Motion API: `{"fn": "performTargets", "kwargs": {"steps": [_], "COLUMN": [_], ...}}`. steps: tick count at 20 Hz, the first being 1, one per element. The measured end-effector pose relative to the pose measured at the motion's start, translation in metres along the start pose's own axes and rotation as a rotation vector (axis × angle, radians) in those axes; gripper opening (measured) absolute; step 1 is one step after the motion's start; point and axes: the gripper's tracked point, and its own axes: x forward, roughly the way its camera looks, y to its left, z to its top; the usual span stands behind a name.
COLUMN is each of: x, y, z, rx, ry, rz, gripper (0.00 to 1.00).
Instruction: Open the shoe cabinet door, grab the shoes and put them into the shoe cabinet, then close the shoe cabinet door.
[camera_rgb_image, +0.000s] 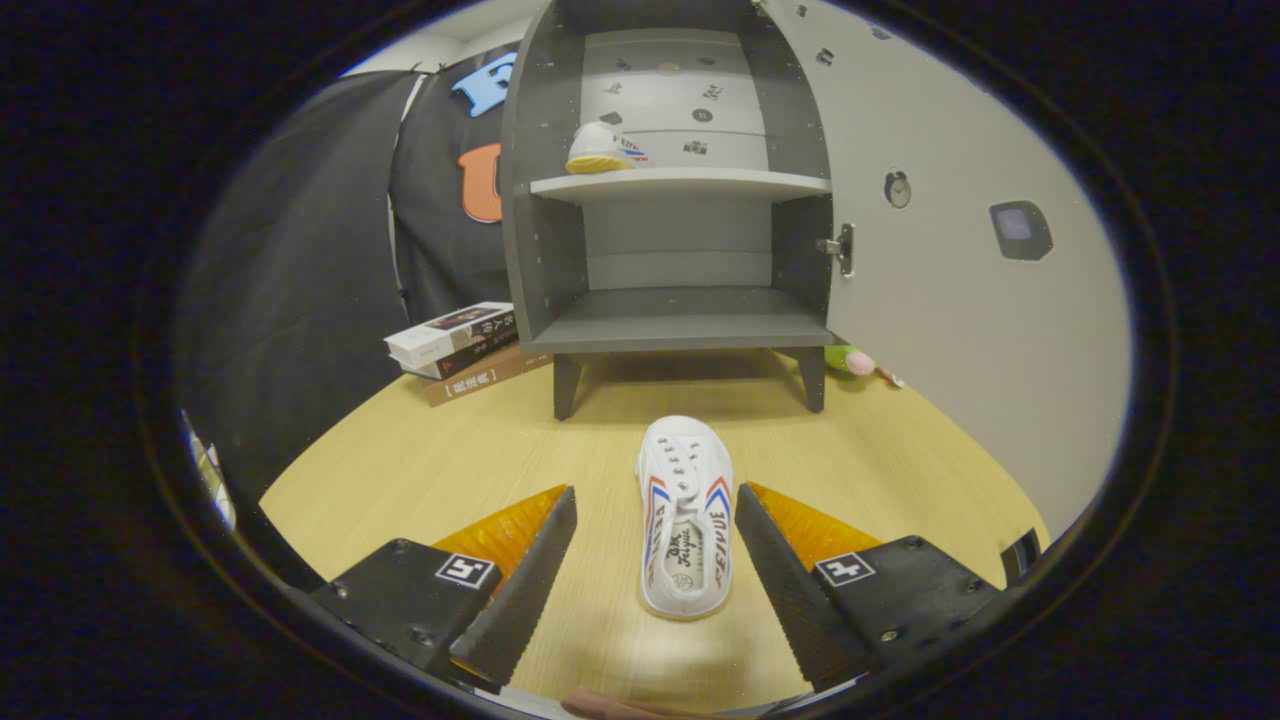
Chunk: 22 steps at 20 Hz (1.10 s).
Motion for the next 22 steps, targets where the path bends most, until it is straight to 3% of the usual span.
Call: {"fn": "performTargets", "kwargs": {"steps": [4, 7, 9, 10, 11, 13, 14, 16, 22], "x": [0.035, 0.054, 0.076, 0.084, 0.089, 0.097, 0.097, 0.092, 0.062], "y": [0.003, 0.016, 0.003, -0.003, -0.005, -0.010, -0.007, -0.010, -0.013], "z": [-0.022, -0.035, -0.040, -0.038, -0.032, -0.029, -0.027, -0.022, 0.001], "rx": [0.045, 0.088, 0.094, 0.119, 0.155, 0.217, 0.250, 0.225, -0.006], "ry": [0.051, 0.082, 0.080, 0.072, 0.056, 0.047, 0.045, 0.019, -0.140], "rz": [-0.022, 0.014, -0.031, -0.051, -0.055, -0.033, -0.003, 0.025, -0.011], "gripper": [1.00, 0.95, 0.86, 0.75, 0.70, 0.50, 0.28, 0.17, 0.07]}}
